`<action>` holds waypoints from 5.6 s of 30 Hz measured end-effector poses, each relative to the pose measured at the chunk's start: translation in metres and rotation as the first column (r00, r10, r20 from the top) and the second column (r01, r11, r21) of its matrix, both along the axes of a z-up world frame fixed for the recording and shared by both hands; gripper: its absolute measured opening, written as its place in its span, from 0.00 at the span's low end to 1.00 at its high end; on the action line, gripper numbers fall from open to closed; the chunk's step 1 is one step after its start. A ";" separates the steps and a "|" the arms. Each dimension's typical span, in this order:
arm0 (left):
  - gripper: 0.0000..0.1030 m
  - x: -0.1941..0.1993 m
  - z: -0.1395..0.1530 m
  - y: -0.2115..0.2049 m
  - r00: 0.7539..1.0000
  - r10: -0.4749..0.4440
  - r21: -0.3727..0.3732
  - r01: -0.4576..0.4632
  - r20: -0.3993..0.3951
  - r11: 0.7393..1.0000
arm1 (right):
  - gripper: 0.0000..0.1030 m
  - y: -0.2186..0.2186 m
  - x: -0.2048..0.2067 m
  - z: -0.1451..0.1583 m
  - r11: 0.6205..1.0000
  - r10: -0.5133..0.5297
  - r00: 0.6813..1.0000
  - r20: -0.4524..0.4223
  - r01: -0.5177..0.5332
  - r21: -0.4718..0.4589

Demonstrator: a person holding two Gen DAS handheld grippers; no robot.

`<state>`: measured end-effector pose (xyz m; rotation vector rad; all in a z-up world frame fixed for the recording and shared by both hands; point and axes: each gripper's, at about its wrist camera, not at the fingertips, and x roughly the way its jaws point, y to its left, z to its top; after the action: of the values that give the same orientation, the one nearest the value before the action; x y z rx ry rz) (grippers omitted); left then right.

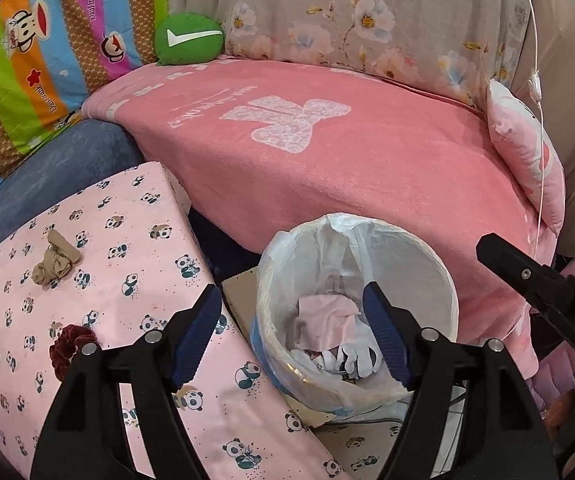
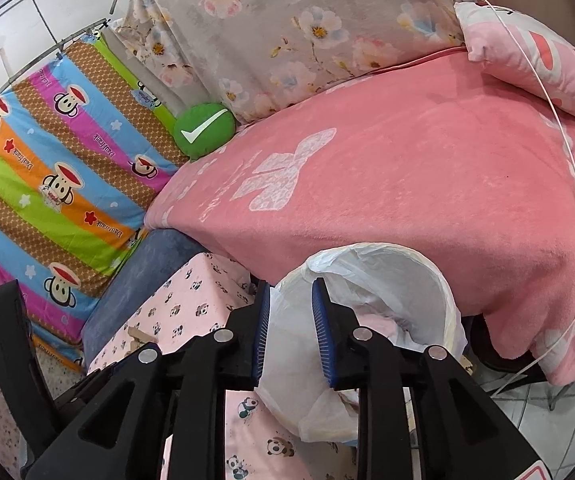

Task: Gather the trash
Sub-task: 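Open the left tool over the basket and move both tools back over the sheet, then lower the left tool onto the dark red scrunchie and close on it, then grasp the beige sock with the right tool while the left tool holds the scrunchie, then carry the scrunchie and beige sock over the wastebasket and open both tools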

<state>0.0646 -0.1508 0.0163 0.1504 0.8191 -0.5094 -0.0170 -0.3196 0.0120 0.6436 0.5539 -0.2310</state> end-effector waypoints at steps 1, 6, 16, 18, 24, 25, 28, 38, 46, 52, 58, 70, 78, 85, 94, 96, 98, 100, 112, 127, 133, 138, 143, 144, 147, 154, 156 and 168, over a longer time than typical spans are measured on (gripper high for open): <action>0.67 0.001 -0.001 0.004 1.000 0.010 0.001 -0.010 -0.003 1.000 | 0.26 0.003 0.001 0.001 1.000 0.005 1.000 -0.003 -0.005 -0.008; 0.68 0.004 -0.007 0.029 0.998 0.061 0.002 -0.061 -0.019 0.998 | 0.29 0.021 0.009 0.003 0.997 0.055 0.998 -0.030 -0.056 -0.049; 0.72 0.021 -0.024 0.104 0.974 0.216 0.016 -0.215 -0.063 0.976 | 0.33 0.068 0.028 -0.001 0.983 0.163 0.983 -0.082 -0.169 -0.074; 0.72 0.024 -0.027 0.118 0.967 0.246 0.017 -0.245 -0.069 0.969 | 0.33 0.084 0.034 -0.003 0.977 0.192 0.976 -0.099 -0.200 -0.078; 0.72 0.033 -0.041 0.165 0.938 0.333 0.027 -0.332 -0.097 0.943 | 0.33 0.124 0.047 -0.009 0.958 0.258 0.956 -0.139 -0.272 -0.095; 0.72 0.035 -0.043 0.173 0.932 0.348 0.028 -0.347 -0.104 0.938 | 0.33 0.129 0.049 -0.009 0.955 0.265 0.954 -0.143 -0.280 -0.097; 0.72 0.040 -0.050 0.191 0.918 0.378 0.026 -0.378 -0.122 0.926 | 0.33 0.151 0.057 -0.012 0.943 0.297 0.941 -0.163 -0.316 -0.108; 0.72 0.057 -0.077 0.234 0.877 0.442 0.030 -0.445 -0.188 0.895 | 0.33 0.201 0.083 -0.026 0.914 0.359 0.908 -0.216 -0.390 -0.117; 0.72 0.066 -0.094 0.245 0.867 0.443 0.027 -0.449 -0.228 0.893 | 0.33 0.230 0.100 -0.038 0.897 0.389 0.887 -0.249 -0.426 -0.116; 0.71 0.070 -0.103 0.246 0.864 0.438 0.027 -0.446 -0.249 0.895 | 0.33 0.238 0.108 -0.043 0.891 0.400 0.878 -0.261 -0.440 -0.114; 0.63 0.073 -0.114 0.243 0.864 0.420 0.027 -0.430 -0.277 0.903 | 0.33 0.241 0.114 -0.048 0.887 0.407 0.872 -0.271 -0.448 -0.109; 0.13 0.073 -0.104 0.247 0.880 0.371 -0.045 -0.401 -0.297 0.915 | 0.33 0.252 0.125 -0.050 0.876 0.427 0.862 -0.273 -0.470 -0.113; 0.12 0.076 -0.077 0.281 0.873 0.430 -0.058 -0.453 -0.230 0.890 | 0.33 0.271 0.156 -0.052 0.860 0.463 0.846 -0.263 -0.501 -0.096; 0.13 0.091 -0.061 0.321 0.849 0.495 -0.051 -0.511 -0.186 0.858 | 0.33 0.308 0.207 -0.055 0.827 0.513 0.819 -0.255 -0.552 -0.109; 0.13 0.115 -0.059 0.355 0.827 0.539 -0.040 -0.551 -0.161 0.833 | 0.49 0.350 0.269 -0.067 0.825 0.518 0.816 -0.257 -0.556 -0.101; 0.13 0.120 -0.060 0.360 0.825 0.542 -0.041 -0.554 -0.160 0.832 | 0.50 0.355 0.280 -0.070 0.827 0.516 0.815 -0.263 -0.554 -0.096; 0.13 0.125 -0.061 0.362 0.823 0.545 -0.038 -0.557 -0.157 0.830 | 0.50 0.360 0.293 -0.074 0.829 0.512 0.815 -0.269 -0.552 -0.093; 0.13 0.127 -0.062 0.363 0.823 0.547 -0.036 -0.558 -0.156 0.829 | 0.50 0.365 0.304 -0.078 0.830 0.509 0.816 -0.276 -0.550 -0.096; 0.13 0.129 -0.062 0.358 0.827 0.537 -0.034 -0.549 -0.164 0.835 | 0.08 0.365 0.325 -0.096 0.809 0.546 0.779 -0.308 -0.586 -0.047; 0.13 0.112 -0.048 0.334 0.844 0.516 -0.025 -0.524 -0.146 0.851 | 0.28 0.339 0.287 -0.074 0.834 0.529 0.813 -0.245 -0.551 -0.026; 0.13 0.127 -0.046 0.337 0.847 0.515 -0.026 -0.522 -0.133 0.852 | 0.44 0.341 0.319 -0.085 0.845 0.513 0.816 -0.266 -0.535 -0.015; 0.13 0.139 -0.051 0.339 0.846 0.516 -0.021 -0.523 -0.135 0.852 | 0.44 0.350 0.340 -0.090 0.829 0.525 0.801 -0.288 -0.558 -0.037; 0.13 0.143 -0.058 0.336 0.845 0.515 -0.007 -0.522 -0.145 0.853 | 0.27 0.361 0.352 -0.098 0.795 0.551 0.766 -0.331 -0.603 -0.071; 0.13 0.143 -0.059 0.335 0.844 0.515 -0.006 -0.521 -0.148 0.853 | 0.17 0.361 0.353 -0.097 0.793 0.552 0.765 -0.331 -0.605 -0.075; 0.13 0.140 -0.059 0.331 0.846 0.513 0.000 -0.518 -0.149 0.855 | 0.08 0.362 0.347 -0.092 0.778 0.558 0.758 -0.339 -0.620 -0.104; 0.13 0.128 -0.053 0.314 0.854 0.500 0.004 -0.505 -0.144 0.863 | 0.06 0.358 0.314 -0.073 0.755 0.570 0.754 -0.326 -0.638 -0.154; 0.13 0.124 -0.050 0.308 0.857 0.495 0.002 -0.500 -0.142 0.866 | 0.06 0.359 0.301 -0.064 0.751 0.568 0.758 -0.319 -0.637 -0.176; 0.13 0.096 -0.028 0.251 0.895 0.432 -0.006 -0.436 -0.112 0.900 | 0.06 0.312 0.233 -0.022 0.787 0.522 0.812 -0.259 -0.576 -0.220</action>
<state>0.1602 0.0999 -0.0115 -0.0917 0.9182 -0.1064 0.2160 -0.0079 -0.0096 0.1503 0.8484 0.1884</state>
